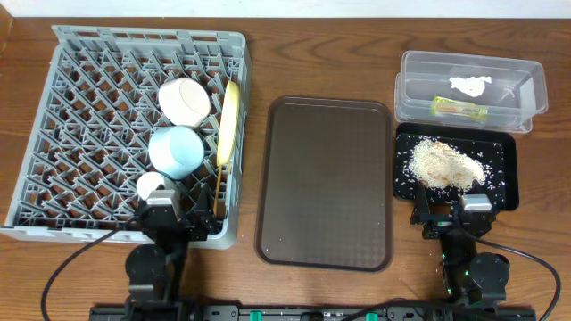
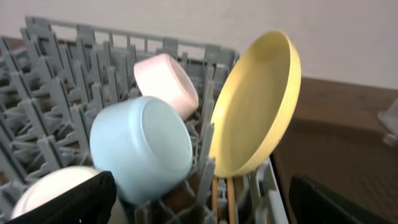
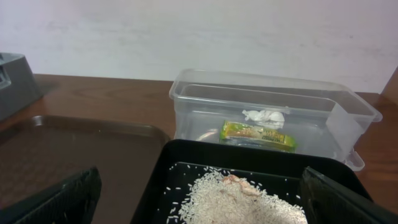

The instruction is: Sort waste into correct bins and load items into the dishwasher

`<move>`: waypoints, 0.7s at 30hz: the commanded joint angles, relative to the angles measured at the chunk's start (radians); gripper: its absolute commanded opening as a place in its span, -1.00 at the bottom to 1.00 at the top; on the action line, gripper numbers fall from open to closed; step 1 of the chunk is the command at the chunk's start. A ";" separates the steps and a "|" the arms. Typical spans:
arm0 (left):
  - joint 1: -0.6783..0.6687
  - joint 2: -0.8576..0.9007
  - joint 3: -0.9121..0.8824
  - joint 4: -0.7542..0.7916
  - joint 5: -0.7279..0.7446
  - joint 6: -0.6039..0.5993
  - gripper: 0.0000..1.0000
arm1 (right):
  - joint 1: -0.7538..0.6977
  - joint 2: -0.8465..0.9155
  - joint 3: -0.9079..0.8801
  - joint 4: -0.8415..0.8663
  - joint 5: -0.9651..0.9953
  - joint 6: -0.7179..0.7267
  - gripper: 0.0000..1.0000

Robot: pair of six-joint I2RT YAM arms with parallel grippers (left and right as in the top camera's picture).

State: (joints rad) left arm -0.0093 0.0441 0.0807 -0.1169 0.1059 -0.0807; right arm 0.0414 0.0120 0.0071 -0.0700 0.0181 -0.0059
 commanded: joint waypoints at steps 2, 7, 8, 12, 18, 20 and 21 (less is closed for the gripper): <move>0.004 -0.043 -0.077 0.110 0.005 0.047 0.79 | -0.004 -0.006 -0.002 -0.005 -0.003 -0.010 0.98; 0.004 -0.042 -0.077 0.054 -0.010 0.096 0.79 | -0.004 -0.005 -0.002 -0.005 -0.003 -0.010 0.99; 0.004 -0.042 -0.077 0.054 -0.009 0.095 0.80 | -0.004 -0.005 -0.002 -0.005 -0.003 -0.010 0.99; 0.004 -0.042 -0.077 0.054 -0.010 0.095 0.79 | -0.004 -0.005 -0.002 -0.005 -0.003 -0.010 0.99; 0.004 -0.039 -0.077 0.054 -0.010 0.095 0.80 | -0.004 -0.005 -0.002 -0.005 -0.003 -0.010 0.99; 0.004 -0.039 -0.077 0.054 -0.010 0.095 0.79 | -0.004 -0.005 -0.002 -0.005 -0.003 -0.010 0.99; 0.004 -0.039 -0.077 0.054 -0.010 0.095 0.79 | -0.004 -0.005 -0.002 -0.005 -0.003 -0.010 0.98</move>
